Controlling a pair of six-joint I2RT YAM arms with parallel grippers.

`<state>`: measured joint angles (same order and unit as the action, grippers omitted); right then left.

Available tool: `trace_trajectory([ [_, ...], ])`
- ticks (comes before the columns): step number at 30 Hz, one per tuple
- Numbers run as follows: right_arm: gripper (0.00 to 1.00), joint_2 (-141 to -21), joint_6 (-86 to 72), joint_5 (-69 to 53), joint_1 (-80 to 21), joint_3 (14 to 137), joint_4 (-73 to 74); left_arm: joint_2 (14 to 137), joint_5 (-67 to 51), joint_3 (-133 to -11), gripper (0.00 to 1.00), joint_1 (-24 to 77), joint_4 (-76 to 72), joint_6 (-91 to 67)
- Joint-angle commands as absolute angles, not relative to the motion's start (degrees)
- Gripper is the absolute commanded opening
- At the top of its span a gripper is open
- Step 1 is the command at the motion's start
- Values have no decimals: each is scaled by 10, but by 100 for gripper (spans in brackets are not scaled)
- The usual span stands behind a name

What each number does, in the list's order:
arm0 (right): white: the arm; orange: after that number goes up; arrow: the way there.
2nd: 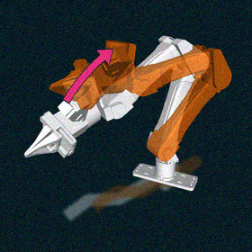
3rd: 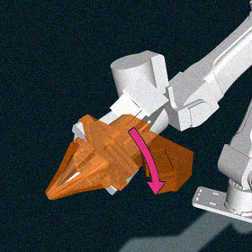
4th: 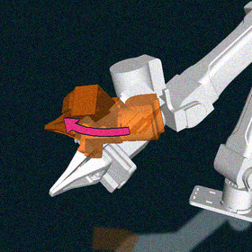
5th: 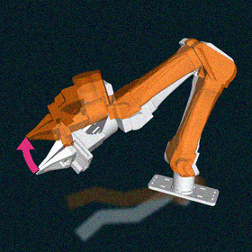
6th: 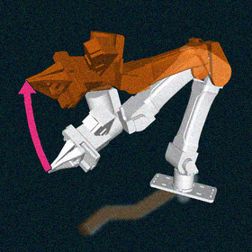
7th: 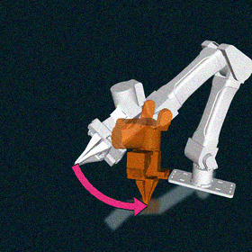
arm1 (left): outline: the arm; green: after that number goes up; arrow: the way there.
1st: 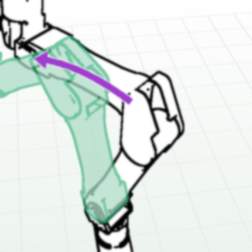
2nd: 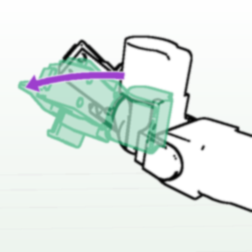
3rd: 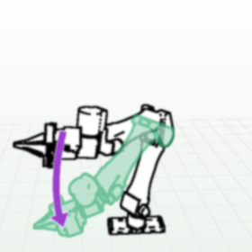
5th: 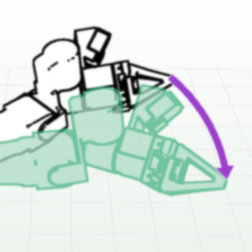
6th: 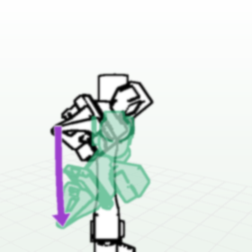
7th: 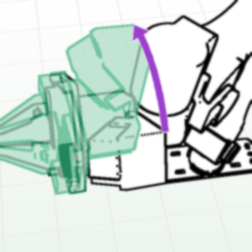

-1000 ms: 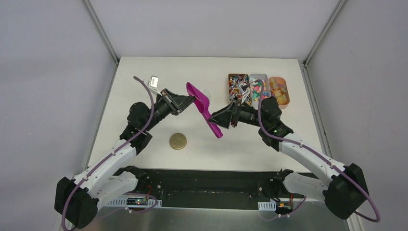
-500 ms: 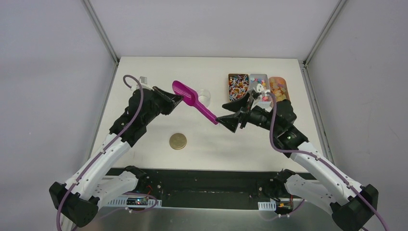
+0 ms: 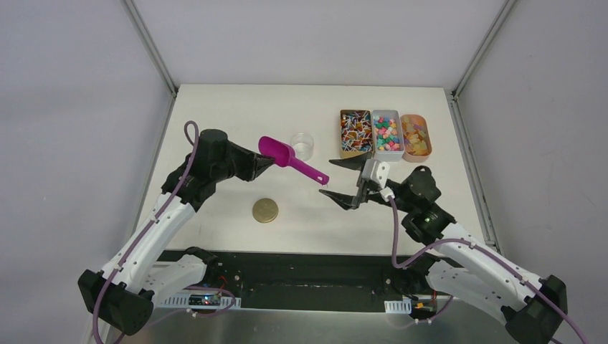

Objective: Pack the candies
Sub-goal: Adjust the spatula.

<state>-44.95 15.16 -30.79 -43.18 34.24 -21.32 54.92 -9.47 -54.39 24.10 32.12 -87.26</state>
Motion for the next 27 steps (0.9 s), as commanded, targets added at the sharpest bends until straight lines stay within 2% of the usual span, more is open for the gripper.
trace_trajectory([
  [1, 75, -479, 181, -307, -462, 357, -247, 547, -158, -538, 0, 237, 317, -933],
  [3, 75, -489, 218, -313, -474, 356, -265, 545, -164, -529, 0, 236, 317, -946],
  [4, 70, -493, 340, -237, -479, 354, -275, 543, -167, -525, 0, 236, 317, -951],
  [5, 68, -497, 363, -225, -485, 354, -278, 542, -167, -521, 0, 236, 318, -954],
  [8, 65, -507, 383, -206, -502, 360, -284, 540, -167, -516, 0, 237, 327, -956],
  [16, 63, -541, 450, -150, -556, 387, -243, 537, -160, -519, 0, 236, 355, -964],
  [23, 50, -562, 465, -133, -577, 401, -236, 535, -155, -513, 0, 236, 367, -969],
  [27, 48, -578, 473, -121, -589, 410, -223, 531, -152, -514, 0, 236, 370, -970],
])
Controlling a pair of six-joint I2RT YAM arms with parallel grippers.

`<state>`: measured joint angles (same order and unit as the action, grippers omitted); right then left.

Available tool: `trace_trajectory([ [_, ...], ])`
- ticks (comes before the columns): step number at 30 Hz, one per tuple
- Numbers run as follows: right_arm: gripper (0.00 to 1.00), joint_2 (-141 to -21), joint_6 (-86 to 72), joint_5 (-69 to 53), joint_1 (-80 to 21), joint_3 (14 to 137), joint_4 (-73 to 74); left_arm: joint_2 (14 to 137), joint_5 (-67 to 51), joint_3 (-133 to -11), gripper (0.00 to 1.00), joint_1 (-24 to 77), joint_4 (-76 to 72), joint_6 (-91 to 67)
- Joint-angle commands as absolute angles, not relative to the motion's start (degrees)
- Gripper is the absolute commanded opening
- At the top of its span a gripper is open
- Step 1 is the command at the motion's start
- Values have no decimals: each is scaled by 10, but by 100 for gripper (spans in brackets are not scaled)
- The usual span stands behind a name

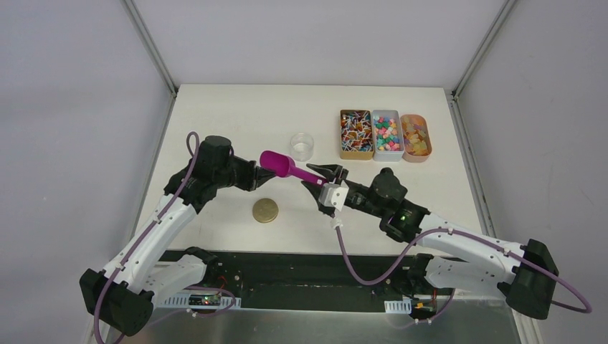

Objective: Pack the candies
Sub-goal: Adjust the spatula.

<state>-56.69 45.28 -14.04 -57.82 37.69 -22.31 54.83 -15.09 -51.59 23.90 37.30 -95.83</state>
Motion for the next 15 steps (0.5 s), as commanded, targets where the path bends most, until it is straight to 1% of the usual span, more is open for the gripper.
trace_trajectory([
  [1, 48, -583, 475, -119, -591, 412, -220, 530, -152, -515, 0, 236, 370, -970],
  [6, 48, -598, 480, -103, -599, 426, -203, 531, -150, -515, 0, 236, 371, -969],
  [7, 46, -600, 480, -100, -600, 428, -200, 531, -150, -514, 0, 236, 371, -968],
  [9, 39, -603, 481, -97, -602, 432, -194, 531, -149, -513, 0, 236, 372, -968],
  [12, 26, -604, 479, -94, -604, 432, -193, 529, -142, -513, 0, 236, 373, -966],
  [15, 9, -606, 476, -92, -604, 433, -188, 530, -139, -512, 0, 236, 373, -965],
])
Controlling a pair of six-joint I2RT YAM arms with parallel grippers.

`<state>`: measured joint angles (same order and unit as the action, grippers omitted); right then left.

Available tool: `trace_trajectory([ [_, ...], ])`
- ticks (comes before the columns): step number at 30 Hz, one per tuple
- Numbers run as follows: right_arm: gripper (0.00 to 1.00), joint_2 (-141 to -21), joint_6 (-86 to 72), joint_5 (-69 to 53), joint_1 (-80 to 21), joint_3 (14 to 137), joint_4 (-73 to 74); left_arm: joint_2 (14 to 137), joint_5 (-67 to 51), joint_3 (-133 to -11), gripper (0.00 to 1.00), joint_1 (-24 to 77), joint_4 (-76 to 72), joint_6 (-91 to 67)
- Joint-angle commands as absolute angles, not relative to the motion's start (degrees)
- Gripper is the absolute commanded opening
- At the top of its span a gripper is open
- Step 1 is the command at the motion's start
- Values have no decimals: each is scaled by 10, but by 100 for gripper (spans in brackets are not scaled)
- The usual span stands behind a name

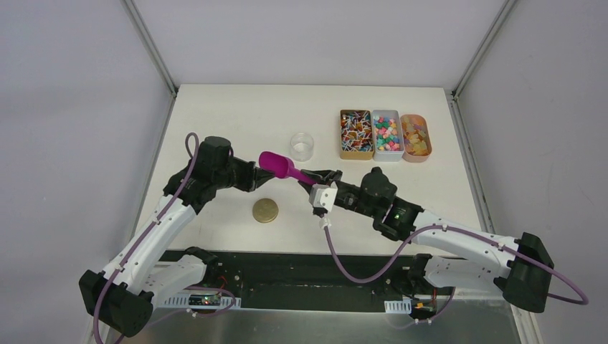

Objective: Pack the candies
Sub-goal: Adjust the spatula.

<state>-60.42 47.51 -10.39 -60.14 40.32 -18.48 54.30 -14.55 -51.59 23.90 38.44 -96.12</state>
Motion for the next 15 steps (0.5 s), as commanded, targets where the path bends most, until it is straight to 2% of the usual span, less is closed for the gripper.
trace_trajectory([
  [1, 3, -607, 474, -89, -605, 434, -186, 529, -136, -512, 0, 236, 373, -963],
  [3, 0, -611, 468, -81, -604, 436, -182, 525, -122, -516, 4, 236, 373, -956],
  [8, 0, -610, 449, -53, -605, 435, -187, 497, -48, -522, 39, 236, 377, -940],
  [15, 0, -611, 425, 25, -603, 437, -187, 468, 43, -544, 77, 236, 377, -868],
])
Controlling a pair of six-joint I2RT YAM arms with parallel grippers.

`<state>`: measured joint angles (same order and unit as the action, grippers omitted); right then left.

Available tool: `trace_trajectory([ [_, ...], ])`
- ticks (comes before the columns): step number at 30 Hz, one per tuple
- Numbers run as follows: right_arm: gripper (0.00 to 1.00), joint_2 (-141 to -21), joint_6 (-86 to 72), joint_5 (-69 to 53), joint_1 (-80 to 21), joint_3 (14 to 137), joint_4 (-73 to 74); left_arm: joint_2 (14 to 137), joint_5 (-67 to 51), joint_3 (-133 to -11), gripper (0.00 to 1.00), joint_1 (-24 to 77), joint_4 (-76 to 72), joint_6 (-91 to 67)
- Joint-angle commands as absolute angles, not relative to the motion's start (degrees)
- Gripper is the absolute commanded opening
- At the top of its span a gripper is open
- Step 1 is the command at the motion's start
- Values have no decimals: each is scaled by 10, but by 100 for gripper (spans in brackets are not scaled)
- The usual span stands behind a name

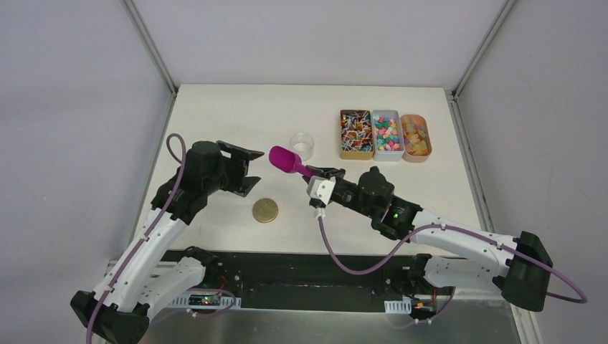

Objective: Pack the candies
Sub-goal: Adjust the spatula.

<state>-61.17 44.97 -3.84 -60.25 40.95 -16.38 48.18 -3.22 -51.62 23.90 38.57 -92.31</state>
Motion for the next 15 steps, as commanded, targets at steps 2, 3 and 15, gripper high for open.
trace_trajectory([
  [2, 0, -616, 410, 52, -603, 440, -187, 464, 71, -551, 91, 236, 378, -839],
  [3, 0, -619, 397, 69, -603, 441, -192, 462, 86, -554, 97, 236, 377, -822],
  [15, 0, -588, 273, 204, -528, 469, -145, 451, 181, -568, 99, 236, 291, -473],
])
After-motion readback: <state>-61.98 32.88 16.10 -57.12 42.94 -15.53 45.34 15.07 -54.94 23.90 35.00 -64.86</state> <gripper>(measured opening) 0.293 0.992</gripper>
